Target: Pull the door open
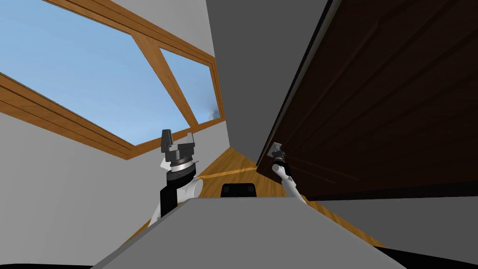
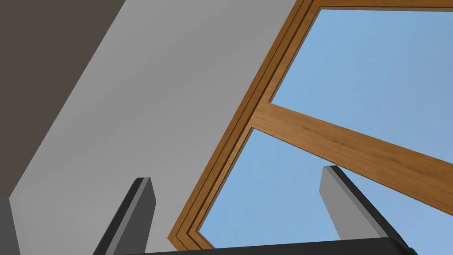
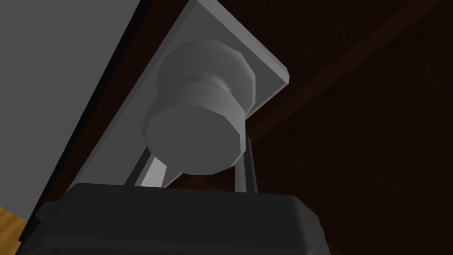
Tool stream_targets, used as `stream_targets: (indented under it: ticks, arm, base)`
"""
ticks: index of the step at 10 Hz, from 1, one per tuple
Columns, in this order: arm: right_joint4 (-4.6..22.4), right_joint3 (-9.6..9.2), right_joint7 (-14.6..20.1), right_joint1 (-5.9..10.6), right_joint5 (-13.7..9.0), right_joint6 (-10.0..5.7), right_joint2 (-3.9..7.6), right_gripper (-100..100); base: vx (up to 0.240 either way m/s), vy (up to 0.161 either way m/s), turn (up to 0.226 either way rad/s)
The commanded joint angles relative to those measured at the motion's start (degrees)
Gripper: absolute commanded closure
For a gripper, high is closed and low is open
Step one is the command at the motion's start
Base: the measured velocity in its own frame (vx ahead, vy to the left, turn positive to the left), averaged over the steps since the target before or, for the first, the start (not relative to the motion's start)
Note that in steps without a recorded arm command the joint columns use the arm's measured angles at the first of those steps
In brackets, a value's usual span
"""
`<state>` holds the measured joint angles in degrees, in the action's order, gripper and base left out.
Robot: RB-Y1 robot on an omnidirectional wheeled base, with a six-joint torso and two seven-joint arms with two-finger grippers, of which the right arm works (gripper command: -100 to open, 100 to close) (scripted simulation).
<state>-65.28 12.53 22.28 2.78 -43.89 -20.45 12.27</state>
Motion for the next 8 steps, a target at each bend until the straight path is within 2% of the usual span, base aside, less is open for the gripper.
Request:
stream_targets:
  ticks: [1, 3, 4, 6, 7, 8]
  arm:
    - [-0.6, -0.49, 1.7, 0.36, -0.8, -0.61, 0.23, 100]
    - [0.0, -1.4, 5.4, 0.62, -3.9, -1.72, 0.88, 100]
    - [0.0, -1.4, 6.1, 0.62, -3.9, -1.72, 0.88, 100]
    - [0.5, -2.25, 9.9, 0.85, -6.8, -2.75, 1.49, 100]
    - [0.5, -2.25, 10.5, 0.85, -6.8, -2.75, 1.49, 100]
    - [0.7, -2.63, 12.6, 0.96, -8.1, -3.21, 1.76, 100]
  base:
    - [-0.056, -0.023, 0.075]
    - [-0.079, -0.028, 0.133]
    - [-0.091, -0.019, 0.082]
    - [-0.091, -0.02, 0.13]
    - [-0.084, -0.029, 0.069]
    - [-0.084, -0.018, 0.104]
